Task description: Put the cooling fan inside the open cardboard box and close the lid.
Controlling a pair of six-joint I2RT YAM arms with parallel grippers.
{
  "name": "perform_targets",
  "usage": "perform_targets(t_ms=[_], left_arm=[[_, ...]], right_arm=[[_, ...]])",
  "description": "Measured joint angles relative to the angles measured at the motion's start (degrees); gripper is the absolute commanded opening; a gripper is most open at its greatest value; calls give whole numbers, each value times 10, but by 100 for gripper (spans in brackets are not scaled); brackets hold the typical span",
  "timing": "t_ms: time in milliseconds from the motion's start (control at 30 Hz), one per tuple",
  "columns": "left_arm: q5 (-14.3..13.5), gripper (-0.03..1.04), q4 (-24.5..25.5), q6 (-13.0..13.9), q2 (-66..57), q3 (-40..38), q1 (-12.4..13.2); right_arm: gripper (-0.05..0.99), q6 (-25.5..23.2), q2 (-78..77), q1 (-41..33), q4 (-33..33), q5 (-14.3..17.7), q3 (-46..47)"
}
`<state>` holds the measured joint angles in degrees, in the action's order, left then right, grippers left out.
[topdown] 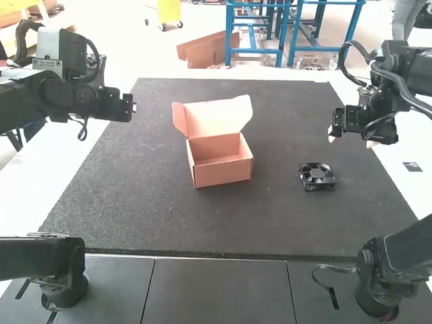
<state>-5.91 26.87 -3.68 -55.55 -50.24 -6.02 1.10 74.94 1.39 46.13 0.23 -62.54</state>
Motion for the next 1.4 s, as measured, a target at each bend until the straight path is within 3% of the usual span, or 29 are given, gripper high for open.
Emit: perform_targets(t_ms=[267, 467, 867, 1167, 1400], left_arm=[[19, 97, 25, 0, 0, 0, 0], [25, 97, 24, 0, -1, 0, 0], [27, 97, 21, -2, -8, 0, 0], [27, 97, 20, -4, -8, 0, 0], [27, 97, 20, -7, -8, 0, 0]], right_arm=[[90, 76, 58, 45, 14, 0, 0], [90, 105, 142, 47, -7, -9, 2], [90, 103, 261, 47, -78, -12, -14], [90, 100, 282, 47, -142, 8, -15], [90, 100, 296, 47, -146, 20, -15]])
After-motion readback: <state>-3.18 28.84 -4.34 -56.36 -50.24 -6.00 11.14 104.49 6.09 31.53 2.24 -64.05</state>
